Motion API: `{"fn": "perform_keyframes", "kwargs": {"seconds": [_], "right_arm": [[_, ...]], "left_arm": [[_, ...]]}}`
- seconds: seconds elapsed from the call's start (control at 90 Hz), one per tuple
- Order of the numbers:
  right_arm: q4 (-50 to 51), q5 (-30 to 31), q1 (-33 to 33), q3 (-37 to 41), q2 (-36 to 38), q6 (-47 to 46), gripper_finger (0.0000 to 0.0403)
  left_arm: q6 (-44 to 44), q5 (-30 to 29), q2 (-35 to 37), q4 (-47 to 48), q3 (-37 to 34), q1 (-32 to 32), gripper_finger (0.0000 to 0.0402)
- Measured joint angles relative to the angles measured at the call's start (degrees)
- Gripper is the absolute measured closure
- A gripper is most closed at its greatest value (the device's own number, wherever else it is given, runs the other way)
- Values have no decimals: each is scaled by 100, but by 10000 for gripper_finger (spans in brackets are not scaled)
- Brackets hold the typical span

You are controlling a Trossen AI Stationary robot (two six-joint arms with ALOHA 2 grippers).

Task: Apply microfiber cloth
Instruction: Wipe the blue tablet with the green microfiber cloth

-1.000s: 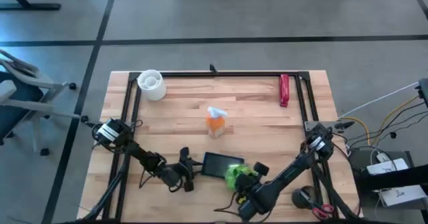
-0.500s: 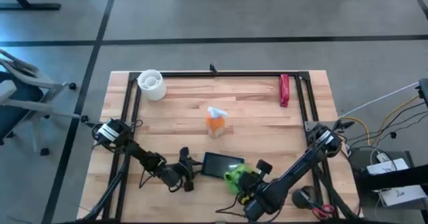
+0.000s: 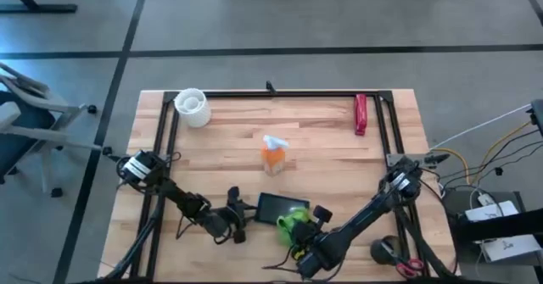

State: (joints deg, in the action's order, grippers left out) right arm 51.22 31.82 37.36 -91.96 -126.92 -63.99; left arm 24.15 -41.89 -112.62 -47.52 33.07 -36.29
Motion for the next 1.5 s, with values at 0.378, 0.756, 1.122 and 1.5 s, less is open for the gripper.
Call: {"fn": "perform_keyframes", "kwargs": {"seconds": [0.378, 0.756, 1.122, 1.5], "right_arm": [[-1512, 108, -566, 9, -62, 1331, 403], [-2432, 19, -980, 22, -8, 2572, 403], [381, 89, -434, -45, 951, 1171, 403], [1681, -194, -9, 83, 712, -517, 403]], "left_arm": [[-112, 44, -2, -7, 51, 4, 303], [-112, 49, -2, 4, 54, 2, 303], [-95, 87, -2, 11, 60, 2, 303], [-54, 74, -2, 8, 60, 2, 303]]}}
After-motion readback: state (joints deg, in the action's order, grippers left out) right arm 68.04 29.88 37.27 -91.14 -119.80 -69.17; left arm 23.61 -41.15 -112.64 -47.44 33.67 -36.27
